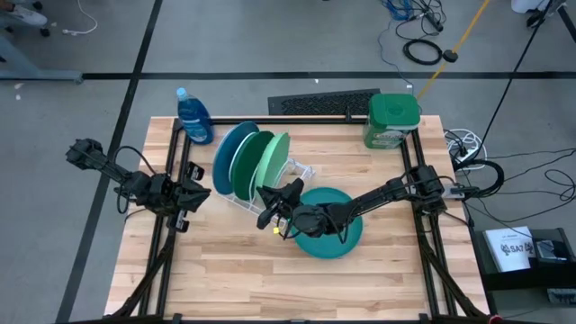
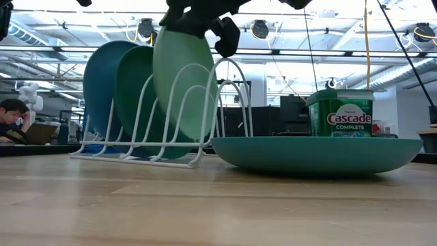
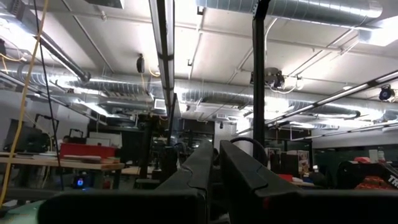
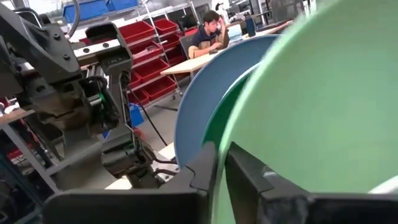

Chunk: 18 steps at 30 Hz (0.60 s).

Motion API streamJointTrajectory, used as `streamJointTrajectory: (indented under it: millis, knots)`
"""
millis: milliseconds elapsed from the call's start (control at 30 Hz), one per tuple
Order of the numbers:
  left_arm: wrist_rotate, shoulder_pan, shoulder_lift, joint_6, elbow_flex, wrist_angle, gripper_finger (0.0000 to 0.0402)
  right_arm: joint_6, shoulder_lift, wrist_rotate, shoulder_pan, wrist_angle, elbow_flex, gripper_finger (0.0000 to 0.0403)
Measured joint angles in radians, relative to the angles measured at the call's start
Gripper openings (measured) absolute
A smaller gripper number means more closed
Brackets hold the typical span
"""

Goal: Sort dishes
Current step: Put the light green plate on the dish rack

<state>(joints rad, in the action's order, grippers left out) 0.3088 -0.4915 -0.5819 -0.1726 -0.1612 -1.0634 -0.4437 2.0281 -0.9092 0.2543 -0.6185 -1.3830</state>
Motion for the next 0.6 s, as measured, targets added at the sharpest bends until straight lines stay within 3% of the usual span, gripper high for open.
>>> streamJointTrajectory:
  millis: [333, 600]
  knots:
    - [0.004, 0.000, 0.000, 0.000, 0.000, 0.007, 0.0031, 0.040, 0.000, 0.024, -0.002, 0.005, 0.000, 0.0094]
    - [0.003, 0.000, 0.000, 0.000, 0.000, 0.009, 0.0031, 0.091, 0.000, 0.016, -0.008, 0.003, 0.000, 0.0114]
